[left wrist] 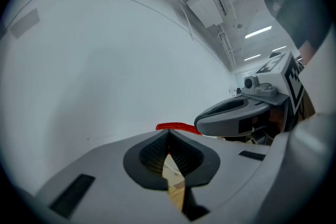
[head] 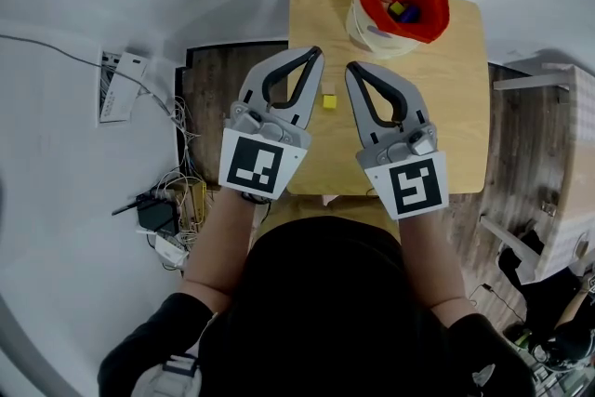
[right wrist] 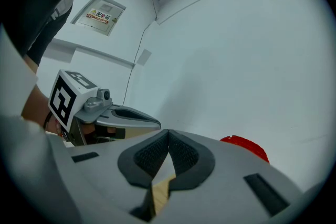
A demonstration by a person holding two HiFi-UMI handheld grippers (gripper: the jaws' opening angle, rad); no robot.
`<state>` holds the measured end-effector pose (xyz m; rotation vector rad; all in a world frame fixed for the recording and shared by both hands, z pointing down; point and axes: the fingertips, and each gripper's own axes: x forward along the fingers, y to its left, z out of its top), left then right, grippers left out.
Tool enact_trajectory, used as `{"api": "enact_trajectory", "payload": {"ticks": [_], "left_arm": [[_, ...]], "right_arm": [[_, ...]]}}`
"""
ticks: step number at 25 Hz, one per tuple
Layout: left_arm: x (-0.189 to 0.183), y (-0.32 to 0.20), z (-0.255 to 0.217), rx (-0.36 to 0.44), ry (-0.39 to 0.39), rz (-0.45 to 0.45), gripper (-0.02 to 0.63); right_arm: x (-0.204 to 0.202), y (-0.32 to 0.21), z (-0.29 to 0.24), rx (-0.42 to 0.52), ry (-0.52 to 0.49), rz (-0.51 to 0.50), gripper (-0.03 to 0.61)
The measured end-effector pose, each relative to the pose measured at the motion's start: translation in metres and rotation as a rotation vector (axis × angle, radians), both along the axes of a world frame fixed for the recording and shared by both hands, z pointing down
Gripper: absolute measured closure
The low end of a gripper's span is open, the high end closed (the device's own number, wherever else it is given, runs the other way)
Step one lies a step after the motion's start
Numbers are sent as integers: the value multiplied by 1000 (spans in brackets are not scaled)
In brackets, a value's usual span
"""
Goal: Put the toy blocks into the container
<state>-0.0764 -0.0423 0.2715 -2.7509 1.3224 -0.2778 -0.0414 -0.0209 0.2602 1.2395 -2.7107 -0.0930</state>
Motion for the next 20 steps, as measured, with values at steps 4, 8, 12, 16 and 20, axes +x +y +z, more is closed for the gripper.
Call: {"api": "enact_trajectory", "payload": {"ticks": [4, 8, 12, 16, 20], "left_arm": [[-3, 1, 13, -11, -10, -1, 604], [-5, 4, 29, -39, -6, -1, 604], [-5, 4, 61, -87, -32, -2, 604], [-6, 8, 94, -110, -61, 8, 604], [-7, 15, 130, -146, -74, 15, 604]], "right_arm": [[-3, 3, 15, -23, 3, -4, 551], [-6, 5, 30, -48, -13, -5, 549], [-4, 4, 65, -110, -22, -3, 548], [-6, 7, 104, -173, -26, -14, 507], [-10, 19, 155, -265, 32, -41, 398]]}}
